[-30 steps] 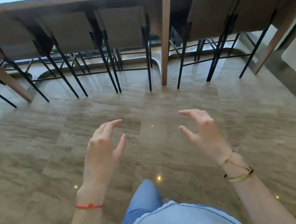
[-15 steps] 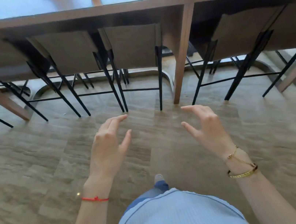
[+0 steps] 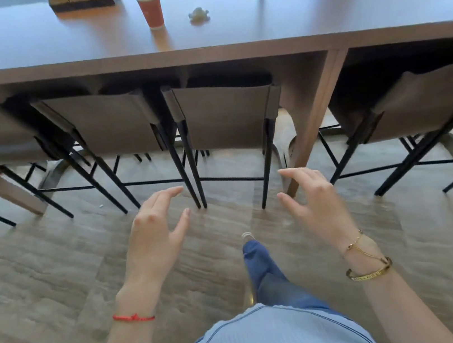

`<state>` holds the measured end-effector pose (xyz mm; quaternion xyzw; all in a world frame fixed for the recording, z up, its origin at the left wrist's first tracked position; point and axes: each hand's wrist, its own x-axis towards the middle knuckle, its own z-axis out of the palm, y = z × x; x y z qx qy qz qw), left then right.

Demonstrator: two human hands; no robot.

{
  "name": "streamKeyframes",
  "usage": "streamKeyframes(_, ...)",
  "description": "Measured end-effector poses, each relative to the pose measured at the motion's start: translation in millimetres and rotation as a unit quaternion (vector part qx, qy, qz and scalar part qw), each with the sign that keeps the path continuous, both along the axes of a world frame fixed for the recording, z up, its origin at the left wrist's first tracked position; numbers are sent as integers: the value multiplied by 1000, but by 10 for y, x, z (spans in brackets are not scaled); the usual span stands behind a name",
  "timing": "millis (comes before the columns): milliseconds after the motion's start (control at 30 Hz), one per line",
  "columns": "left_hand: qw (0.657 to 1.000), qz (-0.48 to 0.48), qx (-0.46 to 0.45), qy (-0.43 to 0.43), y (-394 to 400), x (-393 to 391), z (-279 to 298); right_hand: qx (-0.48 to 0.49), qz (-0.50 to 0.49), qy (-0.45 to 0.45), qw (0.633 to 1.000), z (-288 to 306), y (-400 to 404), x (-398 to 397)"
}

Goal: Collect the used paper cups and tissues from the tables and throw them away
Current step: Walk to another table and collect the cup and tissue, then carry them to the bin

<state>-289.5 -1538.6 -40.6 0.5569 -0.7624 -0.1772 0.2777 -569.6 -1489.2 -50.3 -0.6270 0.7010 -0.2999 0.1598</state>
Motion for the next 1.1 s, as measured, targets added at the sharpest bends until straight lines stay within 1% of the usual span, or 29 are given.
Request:
streamKeyframes(133,999,34,-3,-2,-845,-164,-15,-11,17,-4,1000,27,-992,-186)
streamKeyframes(400,995,89,-40,16,-2536,-441,298,-45,76,20,996,386,-3045,-473)
streamKeyframes(600,993,105,-40,17,-3621,-510,477,-63,86,25,994,515,-4309,-564)
streamKeyframes(700,994,96,-44,15,-4210,-534,512,-68,81,32,994,514,-4869,-586)
streamKeyframes(867,996,80,-37,22,-5188,-579,482,-56,45,42,997,489,-5696,-564)
streamKeyframes(1100,996,80,6,42,-6216,-593,386,-31,16,34,999,449,-6528,-393)
